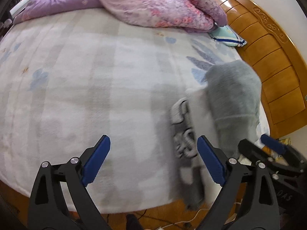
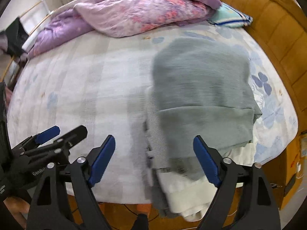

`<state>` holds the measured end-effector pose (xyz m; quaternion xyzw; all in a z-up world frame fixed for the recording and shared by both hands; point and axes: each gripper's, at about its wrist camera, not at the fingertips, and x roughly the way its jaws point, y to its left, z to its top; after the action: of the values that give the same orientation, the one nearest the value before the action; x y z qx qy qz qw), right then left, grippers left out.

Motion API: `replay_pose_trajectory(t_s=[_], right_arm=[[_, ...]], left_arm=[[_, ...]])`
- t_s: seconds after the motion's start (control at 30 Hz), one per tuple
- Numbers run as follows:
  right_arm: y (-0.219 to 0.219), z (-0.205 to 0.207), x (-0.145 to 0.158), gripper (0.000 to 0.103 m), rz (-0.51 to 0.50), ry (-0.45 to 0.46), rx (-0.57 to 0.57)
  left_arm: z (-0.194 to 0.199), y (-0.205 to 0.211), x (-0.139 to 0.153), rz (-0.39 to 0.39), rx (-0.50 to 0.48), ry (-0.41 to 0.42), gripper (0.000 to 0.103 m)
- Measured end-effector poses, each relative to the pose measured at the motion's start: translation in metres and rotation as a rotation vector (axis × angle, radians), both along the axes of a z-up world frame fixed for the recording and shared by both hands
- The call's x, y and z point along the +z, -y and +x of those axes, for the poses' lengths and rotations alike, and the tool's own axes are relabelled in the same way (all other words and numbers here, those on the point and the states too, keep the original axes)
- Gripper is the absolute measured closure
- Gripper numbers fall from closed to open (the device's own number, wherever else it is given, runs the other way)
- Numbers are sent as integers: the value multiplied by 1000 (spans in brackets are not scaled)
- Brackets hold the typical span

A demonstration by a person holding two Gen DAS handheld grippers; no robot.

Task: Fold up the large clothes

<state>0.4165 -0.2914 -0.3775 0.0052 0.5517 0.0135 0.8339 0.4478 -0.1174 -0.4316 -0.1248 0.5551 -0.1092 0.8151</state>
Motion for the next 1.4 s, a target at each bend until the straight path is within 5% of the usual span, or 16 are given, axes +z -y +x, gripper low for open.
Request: replay_pose_trajectory(t_s=[0.2, 0.4, 0.87, 1.4], right_arm=[[-65, -18, 15, 17, -94, 13, -5], [-123, -46, 57, 17, -148, 56, -35], [-192, -141, 204, 14, -130, 209, -69], [-178, -261, 332, 14, -45, 422, 65]], left_arm=[[-29, -58, 7, 16, -16, -7, 10], [-56, -114, 47, 6, -58, 32, 10], [-139, -189, 230, 89, -53, 291, 10], [-284, -179, 391, 250, 99, 563, 10]])
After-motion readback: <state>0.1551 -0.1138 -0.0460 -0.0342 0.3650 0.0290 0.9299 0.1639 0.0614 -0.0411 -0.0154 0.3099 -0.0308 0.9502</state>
